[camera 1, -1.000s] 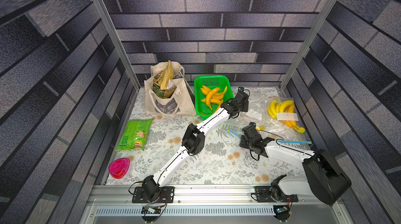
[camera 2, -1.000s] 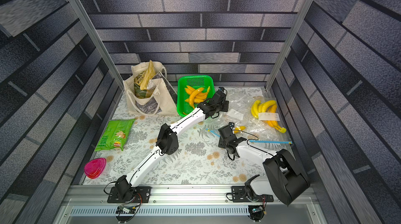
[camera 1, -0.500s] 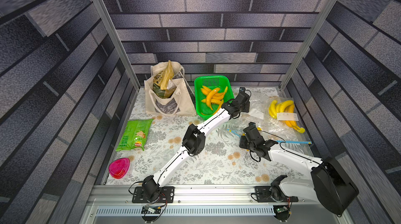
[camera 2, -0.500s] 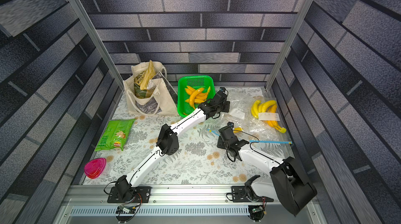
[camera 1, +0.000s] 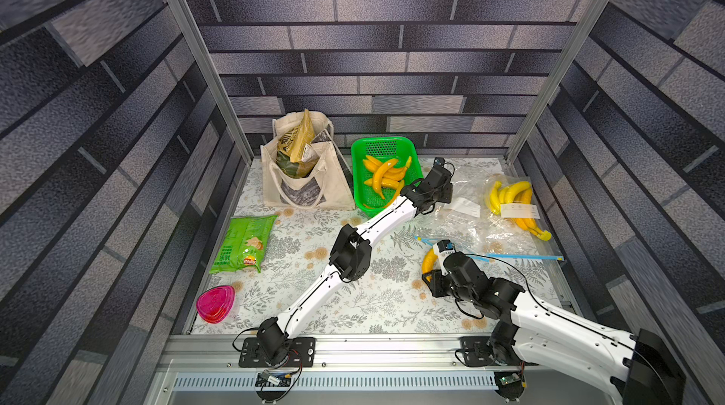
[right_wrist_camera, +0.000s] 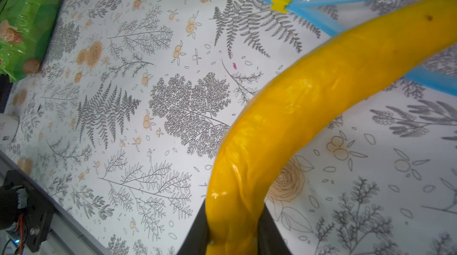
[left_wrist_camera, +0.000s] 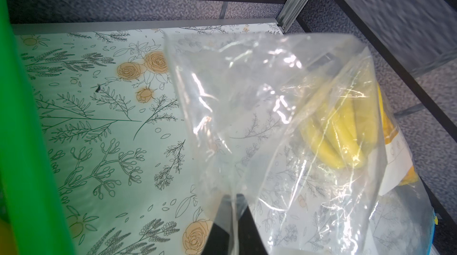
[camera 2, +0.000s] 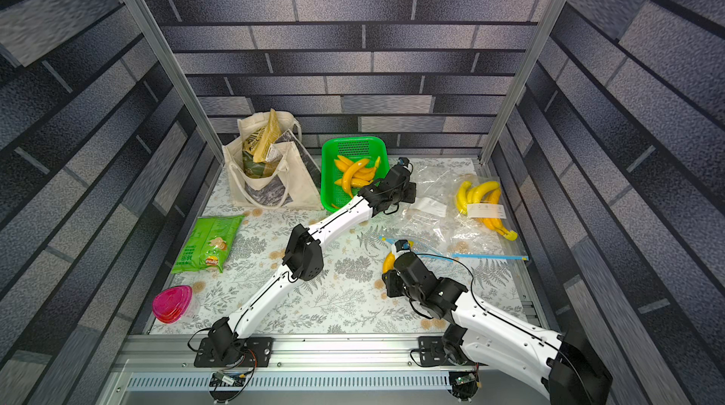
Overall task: Open the zip-top bag and take out the banana
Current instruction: Pick up the banana from the zipper food storage bag, then place the banana in the basket.
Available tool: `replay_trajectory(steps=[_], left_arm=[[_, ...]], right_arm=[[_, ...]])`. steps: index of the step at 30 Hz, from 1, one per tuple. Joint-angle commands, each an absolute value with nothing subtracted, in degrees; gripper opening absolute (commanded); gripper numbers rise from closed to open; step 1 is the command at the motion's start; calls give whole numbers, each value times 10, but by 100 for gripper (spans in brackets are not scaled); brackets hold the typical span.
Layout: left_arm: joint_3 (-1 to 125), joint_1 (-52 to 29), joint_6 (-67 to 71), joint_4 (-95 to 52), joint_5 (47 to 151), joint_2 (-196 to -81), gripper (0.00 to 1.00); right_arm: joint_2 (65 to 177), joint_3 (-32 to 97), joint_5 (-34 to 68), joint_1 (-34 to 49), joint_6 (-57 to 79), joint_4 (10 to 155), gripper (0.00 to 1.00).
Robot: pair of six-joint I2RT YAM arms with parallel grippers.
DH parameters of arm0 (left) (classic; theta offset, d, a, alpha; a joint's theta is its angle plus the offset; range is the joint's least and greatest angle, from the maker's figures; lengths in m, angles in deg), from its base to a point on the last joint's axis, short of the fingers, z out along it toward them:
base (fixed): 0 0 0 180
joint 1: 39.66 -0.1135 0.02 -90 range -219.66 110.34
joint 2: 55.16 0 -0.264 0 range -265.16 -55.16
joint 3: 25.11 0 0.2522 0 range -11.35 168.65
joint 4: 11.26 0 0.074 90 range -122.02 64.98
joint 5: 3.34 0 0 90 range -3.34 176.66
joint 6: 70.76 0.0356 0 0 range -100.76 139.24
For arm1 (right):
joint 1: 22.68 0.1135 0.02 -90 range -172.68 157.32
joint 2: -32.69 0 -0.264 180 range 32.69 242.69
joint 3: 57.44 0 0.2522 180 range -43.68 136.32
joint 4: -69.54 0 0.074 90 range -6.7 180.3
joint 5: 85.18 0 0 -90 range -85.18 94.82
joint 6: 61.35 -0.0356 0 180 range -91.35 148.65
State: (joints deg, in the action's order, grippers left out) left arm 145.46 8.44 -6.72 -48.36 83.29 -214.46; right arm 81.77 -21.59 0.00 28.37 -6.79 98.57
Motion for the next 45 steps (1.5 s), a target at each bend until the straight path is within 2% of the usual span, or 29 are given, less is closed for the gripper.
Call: replay_trajectory(steps=[1,7,10,16,22,27,32,37,45], left_arm=[[1468,90,-57,-489,842,-2143,19],[1472,92,-23,-576,868,-2099,48],[1464,94,-8,-634,861,-2055,70],[1347,92,21,-648,834,-1912,93],[1240,78,21,-648,803,-1789,98],[1006,51,10,-555,753,-1632,100],[810,0,-28,-487,734,-1486,100],[656,-28,-45,-446,683,-1369,100],[476,-57,-89,-386,622,-1237,100]], right_arm=[[801,-222,1,318,-56,999,15],[739,-215,-16,325,-44,1019,17],[737,-192,-42,326,-31,1038,18],[793,-119,-77,326,18,1056,18],[829,-61,-108,324,46,1047,21],[914,11,-111,299,75,1024,22],[1005,70,-55,243,80,982,22],[1117,178,-46,213,105,980,22],[1343,411,-13,160,96,1045,22]])
